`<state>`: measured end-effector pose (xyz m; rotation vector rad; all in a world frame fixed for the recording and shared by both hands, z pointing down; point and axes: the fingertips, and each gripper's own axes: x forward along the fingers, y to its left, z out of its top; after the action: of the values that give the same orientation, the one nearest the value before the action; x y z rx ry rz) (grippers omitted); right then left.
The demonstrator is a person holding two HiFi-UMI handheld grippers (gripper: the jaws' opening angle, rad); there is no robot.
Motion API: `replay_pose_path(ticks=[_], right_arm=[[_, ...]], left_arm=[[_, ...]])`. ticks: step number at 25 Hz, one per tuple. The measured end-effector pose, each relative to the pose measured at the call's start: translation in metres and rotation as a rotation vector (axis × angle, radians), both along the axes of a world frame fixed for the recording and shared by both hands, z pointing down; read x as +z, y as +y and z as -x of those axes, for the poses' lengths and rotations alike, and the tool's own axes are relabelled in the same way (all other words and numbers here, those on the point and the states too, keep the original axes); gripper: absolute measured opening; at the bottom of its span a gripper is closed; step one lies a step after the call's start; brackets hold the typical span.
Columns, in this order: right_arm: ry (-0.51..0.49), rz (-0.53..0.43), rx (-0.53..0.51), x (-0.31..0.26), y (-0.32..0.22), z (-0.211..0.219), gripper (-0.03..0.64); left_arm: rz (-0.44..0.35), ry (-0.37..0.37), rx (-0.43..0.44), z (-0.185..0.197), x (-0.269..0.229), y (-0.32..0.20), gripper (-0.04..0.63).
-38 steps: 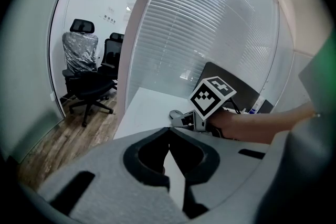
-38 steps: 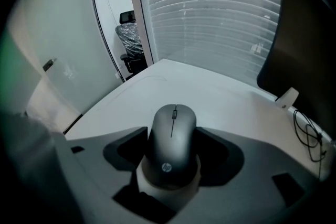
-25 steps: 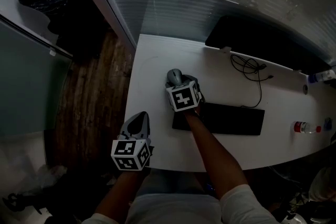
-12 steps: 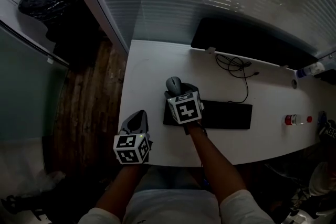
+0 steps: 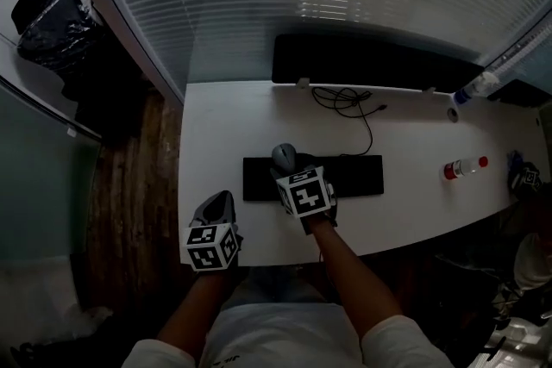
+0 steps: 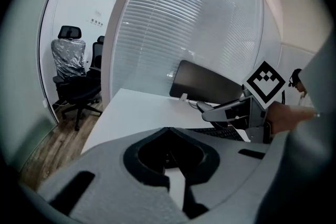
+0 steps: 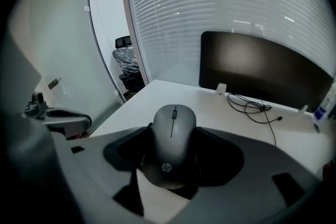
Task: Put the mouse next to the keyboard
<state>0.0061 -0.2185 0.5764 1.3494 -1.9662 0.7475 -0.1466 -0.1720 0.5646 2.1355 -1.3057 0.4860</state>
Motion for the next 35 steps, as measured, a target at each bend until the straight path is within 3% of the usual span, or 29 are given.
replay_pose_path(ticks=[16,24,35], right_arm=[[0.037,0.030,0.277,0.006,0.101,-0.209,0.290],[0.074,0.074,0.375,0.032,0.143,-0.293,0.290],[0.115,0.128,0.338,0.077,0.156,-0.350,0.291]], left_arm=[[0.015,0.035,0.249,-0.159,-0.005,0.042,0.005],[0.028,0.021,0.299,-0.197,-0.001,0.053,0.005],[0.030,0.003,0.298,-0.212,0.003,0.059,0.005]])
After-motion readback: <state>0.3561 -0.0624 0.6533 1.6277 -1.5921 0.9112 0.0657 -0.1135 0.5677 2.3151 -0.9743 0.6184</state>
